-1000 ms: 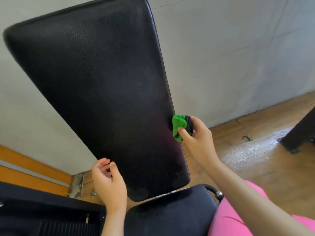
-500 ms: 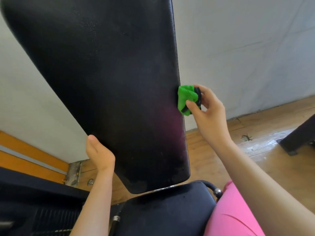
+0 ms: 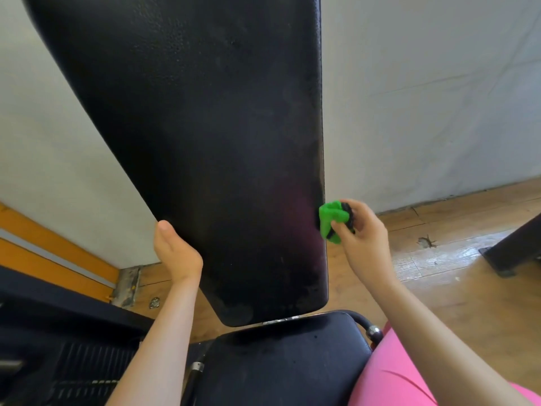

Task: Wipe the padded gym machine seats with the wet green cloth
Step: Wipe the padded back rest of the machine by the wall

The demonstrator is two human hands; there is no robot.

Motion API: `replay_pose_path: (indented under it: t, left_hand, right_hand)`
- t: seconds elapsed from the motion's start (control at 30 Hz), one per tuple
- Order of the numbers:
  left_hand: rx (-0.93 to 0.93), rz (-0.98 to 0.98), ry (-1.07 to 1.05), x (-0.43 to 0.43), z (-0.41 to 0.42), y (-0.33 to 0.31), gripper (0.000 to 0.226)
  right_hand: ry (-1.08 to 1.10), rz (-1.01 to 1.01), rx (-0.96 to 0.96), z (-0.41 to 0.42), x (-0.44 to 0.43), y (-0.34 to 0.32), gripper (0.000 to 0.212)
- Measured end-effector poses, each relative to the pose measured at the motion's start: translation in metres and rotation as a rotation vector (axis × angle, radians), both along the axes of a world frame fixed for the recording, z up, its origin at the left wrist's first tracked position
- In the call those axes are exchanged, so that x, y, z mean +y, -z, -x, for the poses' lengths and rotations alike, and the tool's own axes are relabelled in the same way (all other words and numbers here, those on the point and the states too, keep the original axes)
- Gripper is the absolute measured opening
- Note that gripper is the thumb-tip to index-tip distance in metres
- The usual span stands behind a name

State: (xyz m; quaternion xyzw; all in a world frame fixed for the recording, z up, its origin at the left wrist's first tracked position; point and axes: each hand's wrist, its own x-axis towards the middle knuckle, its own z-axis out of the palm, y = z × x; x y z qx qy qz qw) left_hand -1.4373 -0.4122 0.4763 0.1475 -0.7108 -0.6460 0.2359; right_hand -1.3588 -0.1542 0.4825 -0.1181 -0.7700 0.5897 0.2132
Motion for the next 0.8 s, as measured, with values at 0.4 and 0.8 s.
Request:
replay_pose_path:
  t: [0.4,0.8]
  left_hand:
    - [-0.045,-0.010,-0.032,0.002,-0.001,-0.002,0.032]
    - [0.001,-0.001,-0.024,0.002,-0.001,-0.002,0.032]
  right_hand:
    - [0.013,0.026,0.226,0.047,0.010,-0.086,0.030]
    - [0.027,-0.044,-0.122,-0.005,0.003,0.029,0.030]
